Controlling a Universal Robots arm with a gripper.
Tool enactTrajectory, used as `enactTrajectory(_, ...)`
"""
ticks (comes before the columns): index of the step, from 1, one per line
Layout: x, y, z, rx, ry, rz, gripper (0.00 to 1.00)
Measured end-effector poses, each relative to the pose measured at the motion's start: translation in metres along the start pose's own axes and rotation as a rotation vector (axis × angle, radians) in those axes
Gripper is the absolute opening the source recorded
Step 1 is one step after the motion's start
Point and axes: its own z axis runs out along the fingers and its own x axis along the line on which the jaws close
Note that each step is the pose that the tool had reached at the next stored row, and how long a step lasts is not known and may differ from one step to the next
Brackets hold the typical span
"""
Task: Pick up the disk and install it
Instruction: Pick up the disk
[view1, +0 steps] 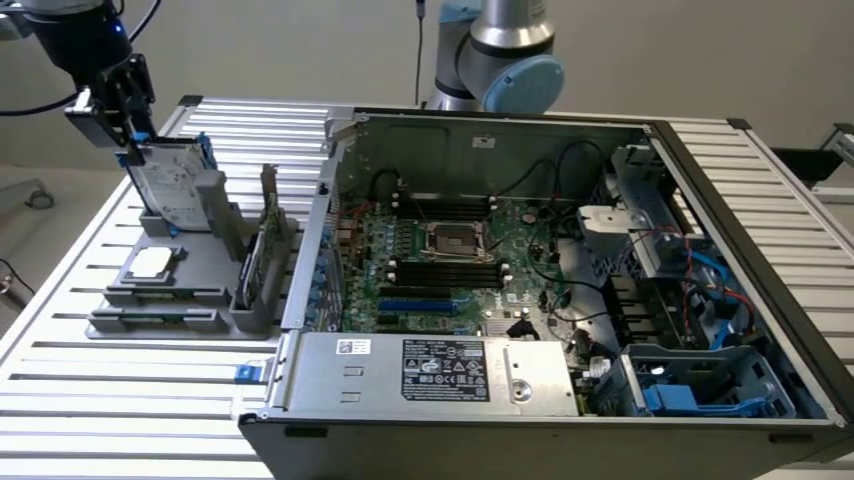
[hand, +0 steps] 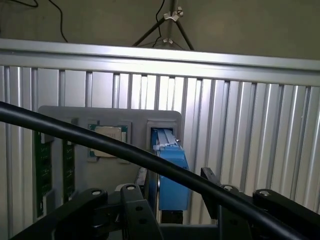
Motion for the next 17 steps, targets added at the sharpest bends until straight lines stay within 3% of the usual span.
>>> enactTrajectory(6,0.0000,0.0000,0.0088,-0.0003,0.0030,0.002,0.54)
enactTrajectory(17,0.0000,0.0000,0.0117,-0.0029,0.0029,0.007,0.54)
